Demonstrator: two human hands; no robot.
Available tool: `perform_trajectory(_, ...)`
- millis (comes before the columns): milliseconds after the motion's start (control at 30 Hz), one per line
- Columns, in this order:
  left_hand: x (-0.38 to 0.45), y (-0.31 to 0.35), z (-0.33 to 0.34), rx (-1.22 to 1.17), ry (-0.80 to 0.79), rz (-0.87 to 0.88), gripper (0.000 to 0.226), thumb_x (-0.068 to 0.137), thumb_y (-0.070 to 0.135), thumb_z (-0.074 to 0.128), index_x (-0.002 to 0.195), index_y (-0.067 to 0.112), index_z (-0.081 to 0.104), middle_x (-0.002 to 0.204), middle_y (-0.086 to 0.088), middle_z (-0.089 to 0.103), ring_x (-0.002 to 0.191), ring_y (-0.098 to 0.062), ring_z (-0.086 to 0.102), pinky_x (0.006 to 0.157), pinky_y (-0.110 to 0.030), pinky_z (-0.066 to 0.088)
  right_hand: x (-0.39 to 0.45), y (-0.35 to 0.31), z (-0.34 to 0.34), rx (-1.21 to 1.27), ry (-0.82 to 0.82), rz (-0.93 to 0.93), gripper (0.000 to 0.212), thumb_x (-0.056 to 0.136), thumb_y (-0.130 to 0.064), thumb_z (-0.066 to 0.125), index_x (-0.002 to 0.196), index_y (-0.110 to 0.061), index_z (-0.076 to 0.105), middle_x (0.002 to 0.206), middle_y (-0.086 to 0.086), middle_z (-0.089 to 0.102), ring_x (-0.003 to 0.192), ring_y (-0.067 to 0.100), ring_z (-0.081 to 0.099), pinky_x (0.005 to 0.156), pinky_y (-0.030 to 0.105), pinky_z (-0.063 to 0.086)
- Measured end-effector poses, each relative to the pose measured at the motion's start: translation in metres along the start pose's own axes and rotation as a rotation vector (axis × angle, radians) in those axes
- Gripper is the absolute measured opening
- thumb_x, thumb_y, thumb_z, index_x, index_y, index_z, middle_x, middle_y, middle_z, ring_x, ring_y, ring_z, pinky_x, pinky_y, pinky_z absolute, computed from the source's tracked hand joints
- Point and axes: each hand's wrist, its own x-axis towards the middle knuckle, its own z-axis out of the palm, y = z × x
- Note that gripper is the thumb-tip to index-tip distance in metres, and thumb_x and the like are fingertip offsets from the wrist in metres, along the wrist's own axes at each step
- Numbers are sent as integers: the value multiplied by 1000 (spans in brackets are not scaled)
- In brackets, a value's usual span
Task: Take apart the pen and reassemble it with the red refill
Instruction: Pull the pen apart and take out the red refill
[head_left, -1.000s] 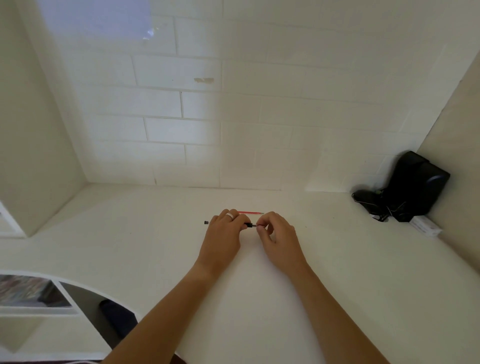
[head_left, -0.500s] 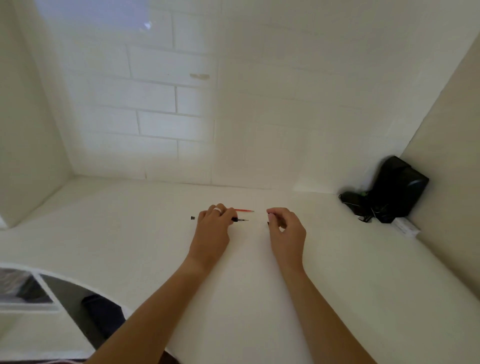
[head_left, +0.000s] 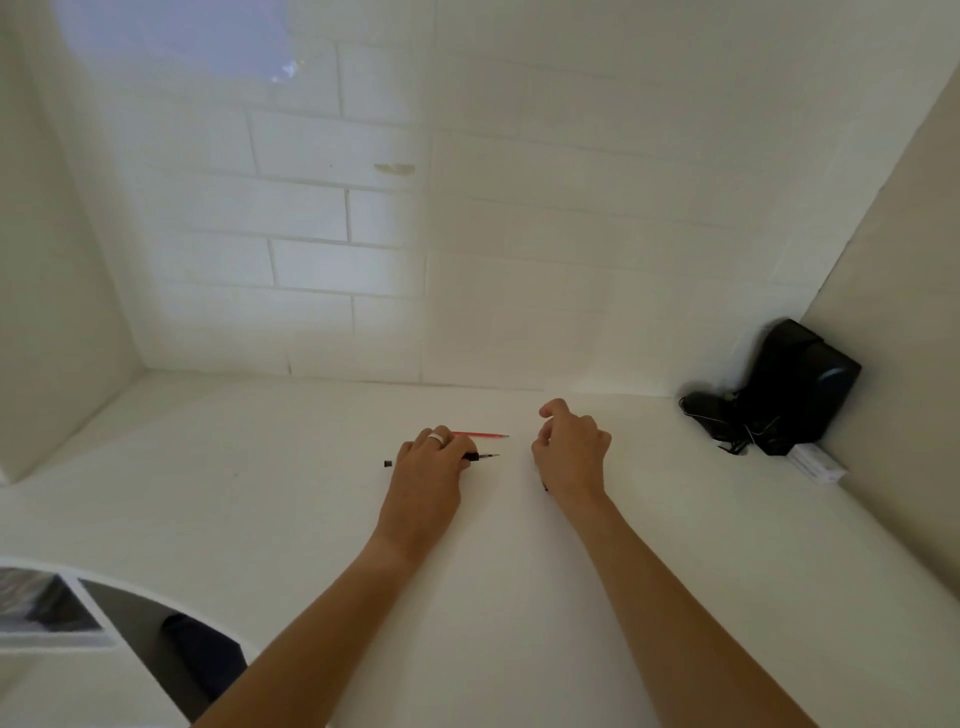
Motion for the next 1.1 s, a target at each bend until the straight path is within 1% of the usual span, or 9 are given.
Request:
perform_trajectory(133,1,-1,1,-6,-2,-5,22,89,0,56,94,20,65,91,5,59,90,-17,52,80,-28,34,4,2,6,-95,-28,-44,37,85,-3,57,118,-20,58,87,-6,71,93,20,57,81,31,23)
perform_trajectory(233,2,-1,1,-11,-6,-4,22,90,1,55,95,20,66,91,5,59,90,-16,52,81,-27,34,4,4,8,-60,-27,-41,34,85,-4,57,116,-20,59,90,-5,70,94,20,60,82,31,24)
perform_trajectory(433,1,0,-2,-21,-6,4,23,91,1,53,96,20,65,90,6,58,90,-16,51,82,-30,37,6,4,-1,19,-97,-2,28,87,-10,58,111,-22,63,93,-7,63,96,17,62,84,31,23)
perform_trajectory(567,2,1,-2,-18,-2,3,24,90,1,54,96,20,66,89,5,58,89,-17,52,82,-30,37,-2,-2,-15,1,-21,-108,18,89,-16,60,100,-27,68,99,-7,63,94,15,58,83,30,25)
perform_trajectory(667,1,2,-3,-18,7,19,23,89,1,55,96,20,66,88,5,58,88,-17,51,79,-29,35,-17,-10,-21,98,-15,-281,13,90,-20,60,94,-29,69,94,-10,65,88,13,56,81,31,36)
perform_trajectory(767,1,4,-6,-26,10,37,24,86,1,56,96,21,65,88,5,58,87,-16,50,77,-27,32,-30,-15,-18,93,-70,-404,10,92,-26,62,97,-29,70,94,-10,68,88,14,56,80,34,46)
perform_trajectory(900,0,4,-6,-21,9,56,27,82,0,59,95,23,65,89,7,57,86,-15,51,77,-26,31,-36,-17,-11,118,-64,-386,3,91,-24,67,90,-25,70,87,-8,66,81,15,54,78,36,48)
perform_trajectory(1033,0,4,-7,-8,20,79,28,81,1,60,95,24,65,89,7,58,85,-15,51,79,-27,34,-37,-16,-11,128,-87,-389,3,91,-22,66,89,-23,68,85,-7,64,79,13,50,76,31,44)
perform_trajectory(1100,0,4,-5,18,45,63,29,79,-2,62,94,23,65,88,7,58,84,-15,51,77,-26,33,-35,-13,-13,104,-81,-392,6,91,-18,66,87,-22,67,84,-7,62,78,14,48,74,31,43)
